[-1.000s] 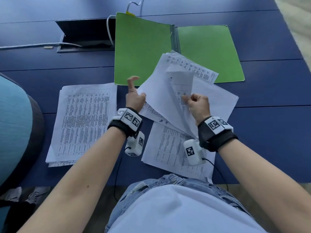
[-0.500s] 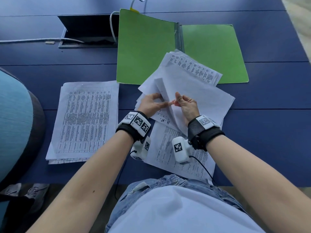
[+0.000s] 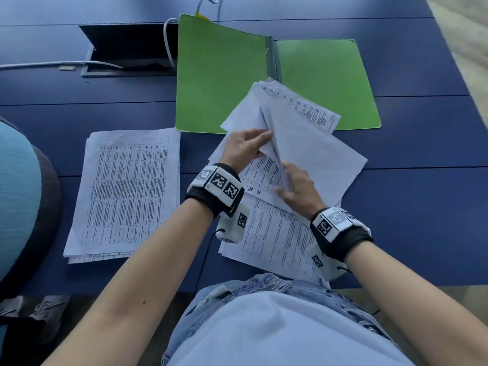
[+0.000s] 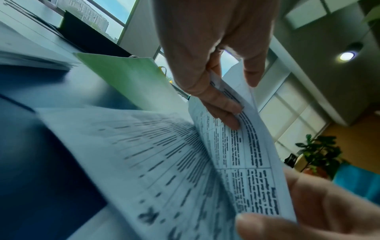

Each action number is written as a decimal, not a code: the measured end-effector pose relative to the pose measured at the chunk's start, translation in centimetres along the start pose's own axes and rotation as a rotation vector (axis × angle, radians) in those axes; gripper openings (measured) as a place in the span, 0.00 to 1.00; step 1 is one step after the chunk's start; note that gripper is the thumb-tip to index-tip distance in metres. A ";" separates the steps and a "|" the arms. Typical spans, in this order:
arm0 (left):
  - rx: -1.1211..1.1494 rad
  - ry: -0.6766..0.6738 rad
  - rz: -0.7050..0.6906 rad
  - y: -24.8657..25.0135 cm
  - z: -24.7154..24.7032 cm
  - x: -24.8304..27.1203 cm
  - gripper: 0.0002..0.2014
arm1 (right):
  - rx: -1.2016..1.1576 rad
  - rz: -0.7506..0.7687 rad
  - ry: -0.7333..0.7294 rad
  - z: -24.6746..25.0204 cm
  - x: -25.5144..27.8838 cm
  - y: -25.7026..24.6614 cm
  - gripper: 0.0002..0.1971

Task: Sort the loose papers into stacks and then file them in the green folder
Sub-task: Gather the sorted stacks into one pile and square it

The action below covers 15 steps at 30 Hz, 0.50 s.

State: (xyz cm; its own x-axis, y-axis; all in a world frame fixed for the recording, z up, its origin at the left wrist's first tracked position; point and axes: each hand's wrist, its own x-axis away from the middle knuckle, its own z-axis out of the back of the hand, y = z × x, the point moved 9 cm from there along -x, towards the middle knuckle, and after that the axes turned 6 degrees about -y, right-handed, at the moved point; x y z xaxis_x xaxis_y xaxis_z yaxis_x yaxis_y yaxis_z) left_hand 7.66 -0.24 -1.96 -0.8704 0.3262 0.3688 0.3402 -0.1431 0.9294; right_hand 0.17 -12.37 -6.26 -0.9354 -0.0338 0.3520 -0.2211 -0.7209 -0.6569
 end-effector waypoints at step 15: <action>0.037 0.230 -0.051 2.3 8.4 1.7 0.55 | -0.773 0.087 0.291 9.1 0.6 -5.7 0.21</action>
State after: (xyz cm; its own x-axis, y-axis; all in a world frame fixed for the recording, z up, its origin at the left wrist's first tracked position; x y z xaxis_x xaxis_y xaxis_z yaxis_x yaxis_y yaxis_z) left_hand 9.91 7.83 0.91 -0.9437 0.1098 0.3121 0.3024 -0.0961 0.9483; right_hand 3.42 -14.58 3.81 -0.9684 0.1898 0.1618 -0.1726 -0.0419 -0.9841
